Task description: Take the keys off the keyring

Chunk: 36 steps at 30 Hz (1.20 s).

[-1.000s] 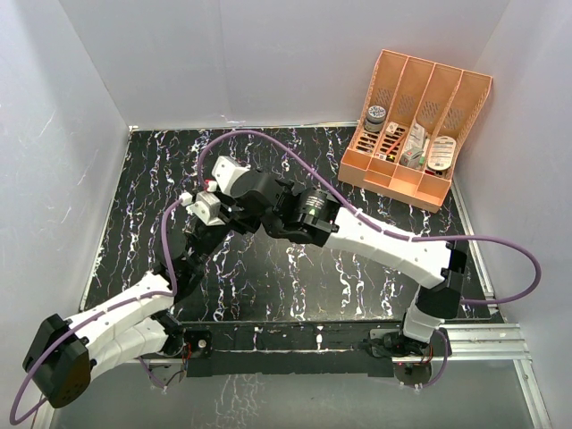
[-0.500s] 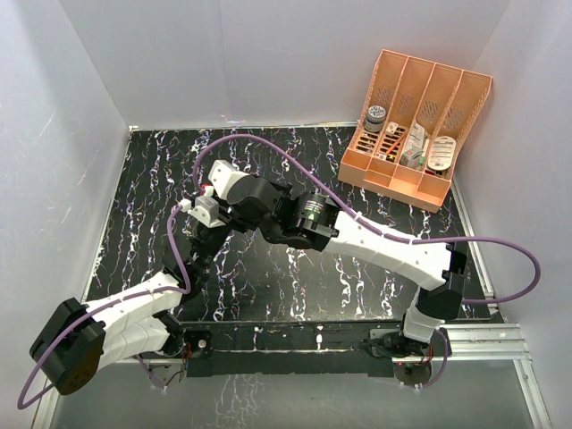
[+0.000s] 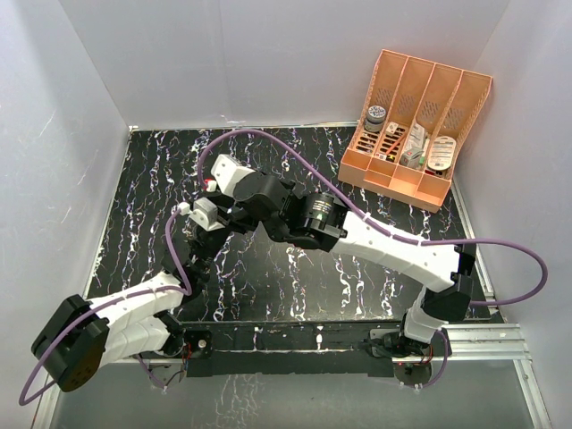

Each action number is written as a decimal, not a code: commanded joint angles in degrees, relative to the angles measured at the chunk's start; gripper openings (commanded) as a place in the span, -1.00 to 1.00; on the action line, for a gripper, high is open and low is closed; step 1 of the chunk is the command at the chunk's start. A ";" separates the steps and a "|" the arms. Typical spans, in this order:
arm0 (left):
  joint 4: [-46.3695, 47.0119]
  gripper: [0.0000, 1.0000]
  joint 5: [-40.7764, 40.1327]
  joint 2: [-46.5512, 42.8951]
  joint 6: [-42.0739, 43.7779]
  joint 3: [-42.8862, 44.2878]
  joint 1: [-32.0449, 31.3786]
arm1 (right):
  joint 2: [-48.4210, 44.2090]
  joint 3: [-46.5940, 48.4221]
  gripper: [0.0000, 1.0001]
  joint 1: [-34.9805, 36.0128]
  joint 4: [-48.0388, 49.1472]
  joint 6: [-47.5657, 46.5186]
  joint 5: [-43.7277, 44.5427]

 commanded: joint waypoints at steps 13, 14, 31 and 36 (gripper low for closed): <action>7.92 0.11 1.09 3.19 -0.20 2.32 -0.13 | -4.05 -0.89 -1.00 0.25 4.70 1.02 -0.51; 7.97 0.12 1.22 3.14 -0.22 2.37 -0.15 | -4.09 -1.00 -1.00 0.25 4.75 1.06 -0.55; 8.72 0.16 2.30 4.09 0.81 4.13 -0.27 | -4.25 -1.19 -1.00 0.23 5.13 1.37 -1.85; 8.76 0.05 2.20 4.75 0.78 4.47 -0.27 | -4.42 -1.52 -1.00 0.33 5.31 1.38 -1.84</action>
